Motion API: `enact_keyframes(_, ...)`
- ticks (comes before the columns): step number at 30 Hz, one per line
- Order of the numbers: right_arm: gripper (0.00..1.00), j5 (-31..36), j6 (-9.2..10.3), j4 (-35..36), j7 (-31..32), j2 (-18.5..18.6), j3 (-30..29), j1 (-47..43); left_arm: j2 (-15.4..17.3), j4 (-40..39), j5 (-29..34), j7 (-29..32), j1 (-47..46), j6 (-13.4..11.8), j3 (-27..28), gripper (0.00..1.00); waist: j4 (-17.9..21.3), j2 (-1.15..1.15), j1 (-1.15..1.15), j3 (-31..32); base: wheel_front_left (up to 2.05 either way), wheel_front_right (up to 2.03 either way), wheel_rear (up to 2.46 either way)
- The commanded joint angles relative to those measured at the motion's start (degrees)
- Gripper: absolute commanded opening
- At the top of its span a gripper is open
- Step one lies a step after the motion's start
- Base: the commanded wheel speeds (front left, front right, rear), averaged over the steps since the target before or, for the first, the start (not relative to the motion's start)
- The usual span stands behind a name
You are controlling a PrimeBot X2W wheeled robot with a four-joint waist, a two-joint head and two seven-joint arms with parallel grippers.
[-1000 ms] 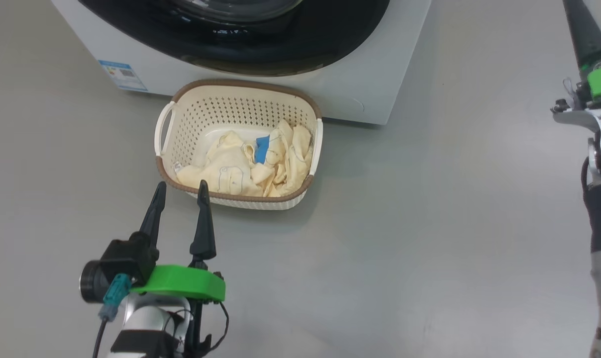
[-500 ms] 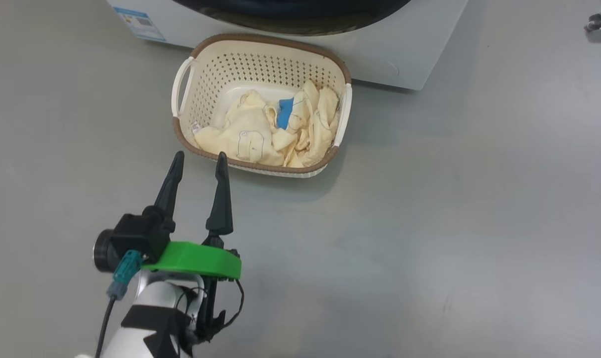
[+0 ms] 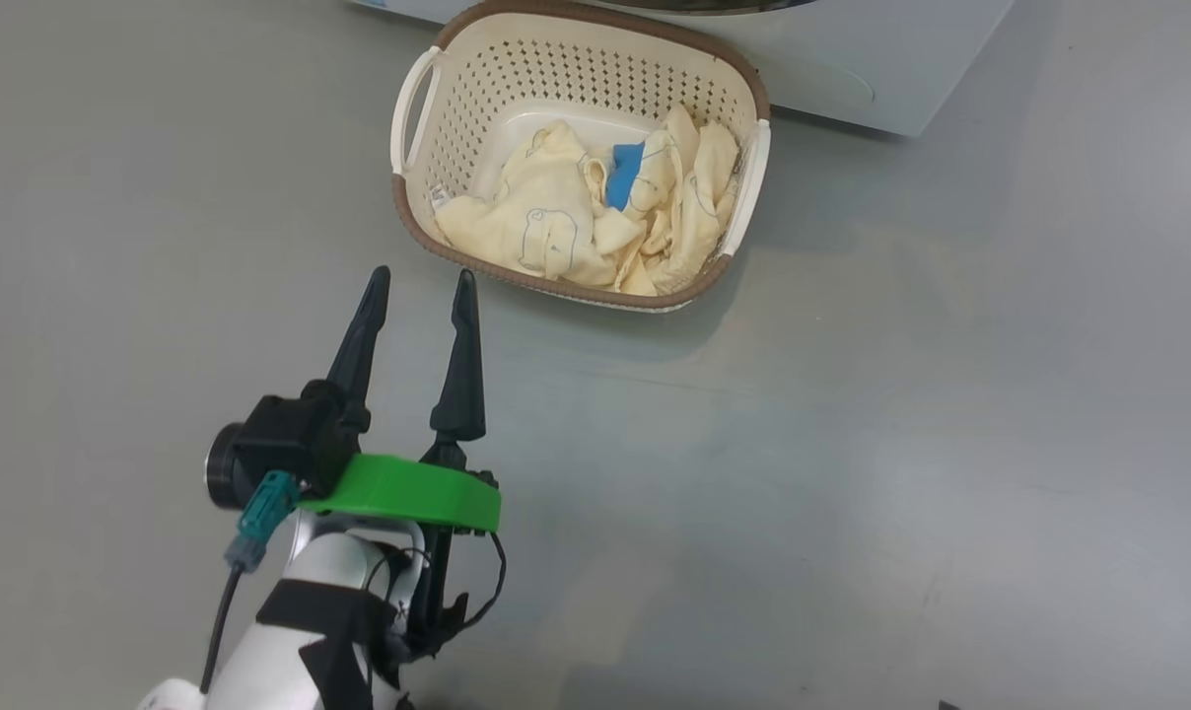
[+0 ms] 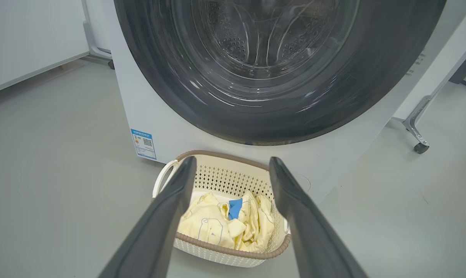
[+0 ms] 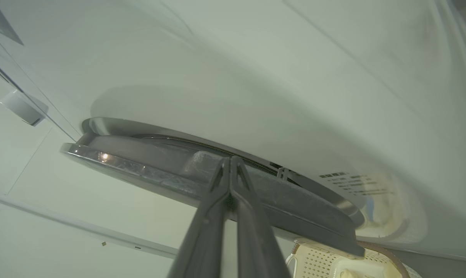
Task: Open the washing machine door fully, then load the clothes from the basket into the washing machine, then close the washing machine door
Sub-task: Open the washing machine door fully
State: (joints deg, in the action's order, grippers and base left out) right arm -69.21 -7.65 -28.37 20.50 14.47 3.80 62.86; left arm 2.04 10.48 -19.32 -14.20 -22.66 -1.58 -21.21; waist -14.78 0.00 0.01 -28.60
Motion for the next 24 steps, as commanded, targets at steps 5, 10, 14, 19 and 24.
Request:
enact_keyframes(5,0.00,-0.5,0.16,-0.1,0.1,0.2,1.2,4.1,0.8,-2.1,-0.9,-0.8,-1.3,-0.6,0.8,1.00,-1.2,0.00,-0.01,-0.6,0.00,0.00,0.00)
enact_keyframes(10,0.00,-1.2,0.16,-1.9,1.1,0.6,2.2,5.8,0.8,-2.4,-1.7,-0.8,-1.8,-1.0,0.0,1.00,-2.1,0.00,-0.01,-1.2,0.00,0.00,0.00)
enact_keyframes(14,0.00,-0.1,0.16,-2.3,0.8,1.1,4.3,6.5,0.8,-2.7,-2.1,-0.8,-2.0,-1.2,-0.1,1.00,-2.5,0.00,-0.01,-1.8,0.00,0.00,0.00)
enact_keyframes(19,0.00,-1.3,0.16,-3.4,0.1,1.0,4.6,7.5,0.8,-3.2,-2.9,-0.8,-2.4,-1.4,-0.5,1.00,-3.1,0.00,-0.01,-2.3,0.00,0.00,0.00)
enact_keyframes(24,0.00,-3.2,0.16,-6.2,0.9,0.9,4.3,9.0,0.8,-3.5,-3.7,-0.8,-2.4,-1.4,-0.5,1.00,-3.5,0.00,-0.01,-2.6,0.00,0.00,0.00)
